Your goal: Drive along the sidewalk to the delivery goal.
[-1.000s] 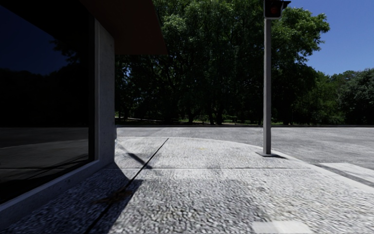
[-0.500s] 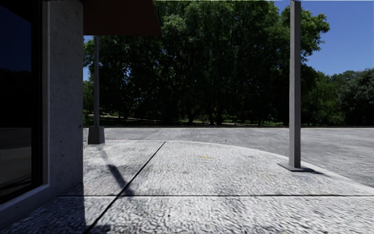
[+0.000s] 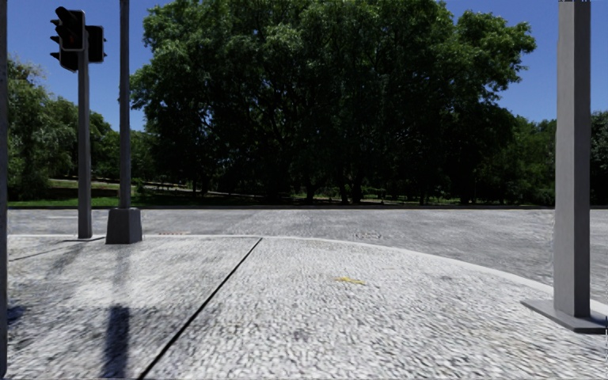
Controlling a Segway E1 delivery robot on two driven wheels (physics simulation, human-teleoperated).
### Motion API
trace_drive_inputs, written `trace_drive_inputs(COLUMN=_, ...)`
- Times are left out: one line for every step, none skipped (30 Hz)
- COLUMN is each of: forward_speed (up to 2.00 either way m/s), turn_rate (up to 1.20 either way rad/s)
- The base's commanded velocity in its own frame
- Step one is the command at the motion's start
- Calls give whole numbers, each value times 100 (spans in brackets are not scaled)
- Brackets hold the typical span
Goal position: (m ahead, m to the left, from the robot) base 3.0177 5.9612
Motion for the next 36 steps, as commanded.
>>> trace_drive_inputs(forward_speed=200, turn_rate=0)
trace_drive_inputs(forward_speed=200, turn_rate=0)
trace_drive_inputs(forward_speed=200, turn_rate=0)
trace_drive_inputs(forward_speed=200, turn_rate=0)
trace_drive_inputs(forward_speed=200, turn_rate=0)
trace_drive_inputs(forward_speed=200, turn_rate=0)
trace_drive_inputs(forward_speed=200, turn_rate=2)
trace_drive_inputs(forward_speed=200, turn_rate=7)
trace_drive_inputs(forward_speed=200, turn_rate=16)
trace_drive_inputs(forward_speed=200, turn_rate=29)
trace_drive_inputs(forward_speed=200, turn_rate=29)
trace_drive_inputs(forward_speed=200, turn_rate=52)
trace_drive_inputs(forward_speed=200, turn_rate=72)
trace_drive_inputs(forward_speed=200, turn_rate=93)
trace_drive_inputs(forward_speed=200, turn_rate=105)
trace_drive_inputs(forward_speed=200, turn_rate=120)
trace_drive_inputs(forward_speed=200, turn_rate=120)
trace_drive_inputs(forward_speed=200, turn_rate=120)
trace_drive_inputs(forward_speed=200, turn_rate=120)
trace_drive_inputs(forward_speed=200, turn_rate=120)
trace_drive_inputs(forward_speed=200, turn_rate=120)
trace_drive_inputs(forward_speed=200, turn_rate=120)
trace_drive_inputs(forward_speed=200, turn_rate=120)
trace_drive_inputs(forward_speed=200, turn_rate=120)
trace_drive_inputs(forward_speed=200, turn_rate=120)
trace_drive_inputs(forward_speed=200, turn_rate=120)
trace_drive_inputs(forward_speed=200, turn_rate=120)
trace_drive_inputs(forward_speed=200, turn_rate=120)
trace_drive_inputs(forward_speed=200, turn_rate=120)
trace_drive_inputs(forward_speed=200, turn_rate=120)
trace_drive_inputs(forward_speed=200, turn_rate=120)
trace_drive_inputs(forward_speed=200, turn_rate=120)
trace_drive_inputs(forward_speed=200, turn_rate=120)
trace_drive_inputs(forward_speed=200, turn_rate=119)
trace_drive_inputs(forward_speed=200, turn_rate=104)
trace_drive_inputs(forward_speed=200, turn_rate=90)
